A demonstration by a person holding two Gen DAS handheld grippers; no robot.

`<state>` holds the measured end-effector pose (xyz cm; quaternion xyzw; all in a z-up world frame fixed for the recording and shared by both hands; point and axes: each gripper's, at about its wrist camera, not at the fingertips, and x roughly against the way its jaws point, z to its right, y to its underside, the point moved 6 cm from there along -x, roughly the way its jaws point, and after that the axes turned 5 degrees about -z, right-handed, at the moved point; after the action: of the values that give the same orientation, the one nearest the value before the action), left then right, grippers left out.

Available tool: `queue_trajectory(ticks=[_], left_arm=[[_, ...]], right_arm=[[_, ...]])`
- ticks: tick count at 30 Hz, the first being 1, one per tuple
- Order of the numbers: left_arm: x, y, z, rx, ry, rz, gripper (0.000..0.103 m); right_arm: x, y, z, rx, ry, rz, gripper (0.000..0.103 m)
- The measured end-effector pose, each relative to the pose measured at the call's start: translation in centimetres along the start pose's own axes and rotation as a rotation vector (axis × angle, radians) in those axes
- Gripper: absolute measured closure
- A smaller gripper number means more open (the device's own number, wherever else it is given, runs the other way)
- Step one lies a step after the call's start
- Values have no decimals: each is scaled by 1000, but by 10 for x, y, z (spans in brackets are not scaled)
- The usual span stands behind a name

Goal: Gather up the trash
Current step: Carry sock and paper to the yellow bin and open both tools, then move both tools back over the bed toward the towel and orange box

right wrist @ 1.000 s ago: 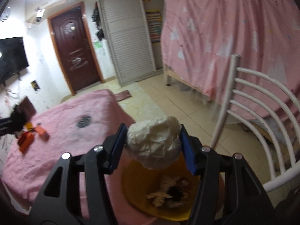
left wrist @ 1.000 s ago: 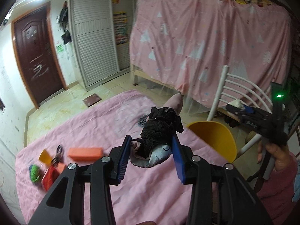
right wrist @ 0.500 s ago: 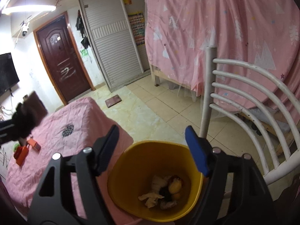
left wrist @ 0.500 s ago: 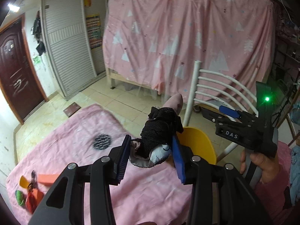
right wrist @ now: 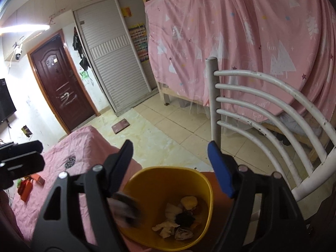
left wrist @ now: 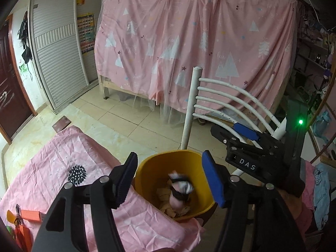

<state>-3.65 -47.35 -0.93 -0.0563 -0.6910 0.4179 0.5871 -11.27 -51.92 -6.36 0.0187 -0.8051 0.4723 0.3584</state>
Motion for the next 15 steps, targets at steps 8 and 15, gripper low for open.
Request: queue_trajectory(ticks=[8,15], left_arm=[[4,2,-13,41,-3,-10,46],[16,6,-28,64,-11,3,45]], right_arm=[[-3,3,-14,22,-24,-10,32],[-4,11,-37,63,-58,-24,31]])
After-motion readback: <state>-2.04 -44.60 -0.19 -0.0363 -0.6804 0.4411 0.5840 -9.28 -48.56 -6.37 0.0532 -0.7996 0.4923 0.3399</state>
